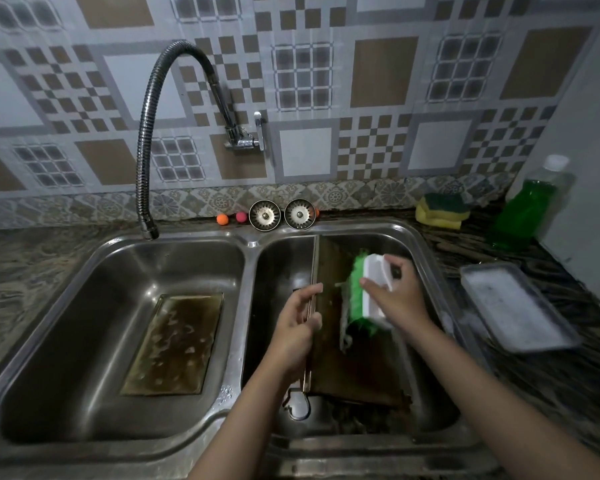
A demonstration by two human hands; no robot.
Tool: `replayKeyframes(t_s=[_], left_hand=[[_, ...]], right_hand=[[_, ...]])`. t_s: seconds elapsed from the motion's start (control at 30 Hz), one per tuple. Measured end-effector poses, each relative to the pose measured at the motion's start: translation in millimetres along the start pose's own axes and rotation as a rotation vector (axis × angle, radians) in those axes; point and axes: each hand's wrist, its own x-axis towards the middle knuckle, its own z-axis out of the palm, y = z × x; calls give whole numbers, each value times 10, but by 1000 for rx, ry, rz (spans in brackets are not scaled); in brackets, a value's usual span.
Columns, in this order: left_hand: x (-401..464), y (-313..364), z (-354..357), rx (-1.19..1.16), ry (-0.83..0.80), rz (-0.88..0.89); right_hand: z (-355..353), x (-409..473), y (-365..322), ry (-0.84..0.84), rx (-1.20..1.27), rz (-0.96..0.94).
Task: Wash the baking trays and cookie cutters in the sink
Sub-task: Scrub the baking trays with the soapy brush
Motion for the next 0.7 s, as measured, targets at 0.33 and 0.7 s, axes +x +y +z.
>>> replayKeyframes(t_s=[0.33, 0.7], left_hand=[[-29, -65, -106, -247, 214, -111], [27, 137, -383, -323, 334, 26]], right_hand=[[221, -103, -286, -222, -221, -421], [283, -910, 56, -224, -167, -511]])
